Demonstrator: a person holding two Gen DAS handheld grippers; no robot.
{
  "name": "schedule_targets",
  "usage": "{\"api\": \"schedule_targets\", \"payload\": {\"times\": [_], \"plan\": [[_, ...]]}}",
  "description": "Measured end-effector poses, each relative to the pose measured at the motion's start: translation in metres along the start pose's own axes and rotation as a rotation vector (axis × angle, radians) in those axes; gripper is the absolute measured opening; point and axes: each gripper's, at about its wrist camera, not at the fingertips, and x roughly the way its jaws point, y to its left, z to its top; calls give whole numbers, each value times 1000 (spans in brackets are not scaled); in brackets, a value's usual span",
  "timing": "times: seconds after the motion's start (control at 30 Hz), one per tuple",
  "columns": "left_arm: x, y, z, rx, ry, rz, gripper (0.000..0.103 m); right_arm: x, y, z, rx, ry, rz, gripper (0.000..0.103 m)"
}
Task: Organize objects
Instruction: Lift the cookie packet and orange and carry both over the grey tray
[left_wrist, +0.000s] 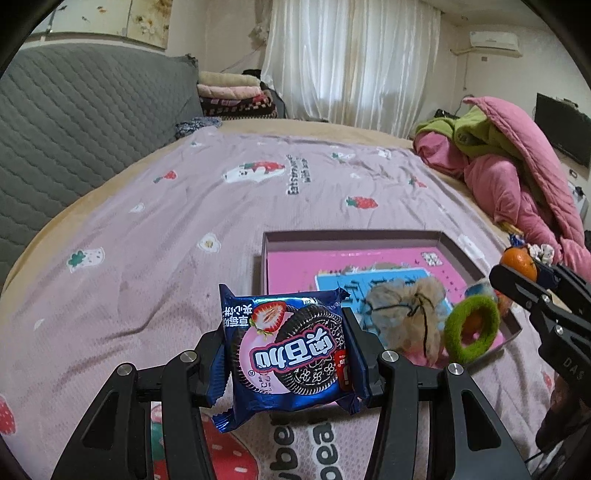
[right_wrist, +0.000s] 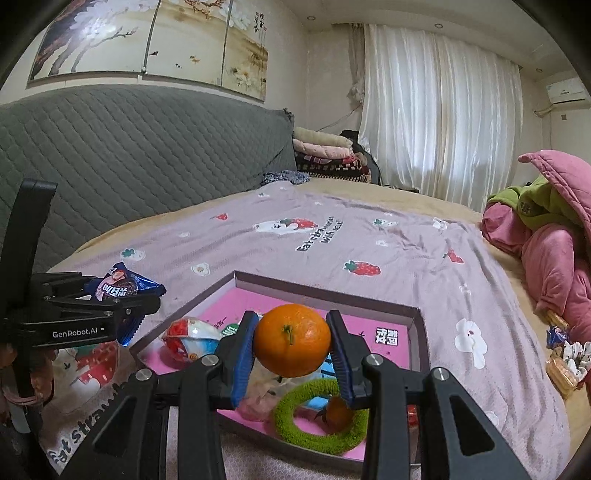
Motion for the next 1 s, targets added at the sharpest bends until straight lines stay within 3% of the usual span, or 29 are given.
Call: {"api": "schedule_targets", "payload": {"times": [0.67,1.0], "plan": [[24,-23,-32,61,73,-28,54,22,19,-26,-46,97,31,38],[28,-25,-31,59,50,-34,54,36,27,-37,-56,150,43,38]]}}
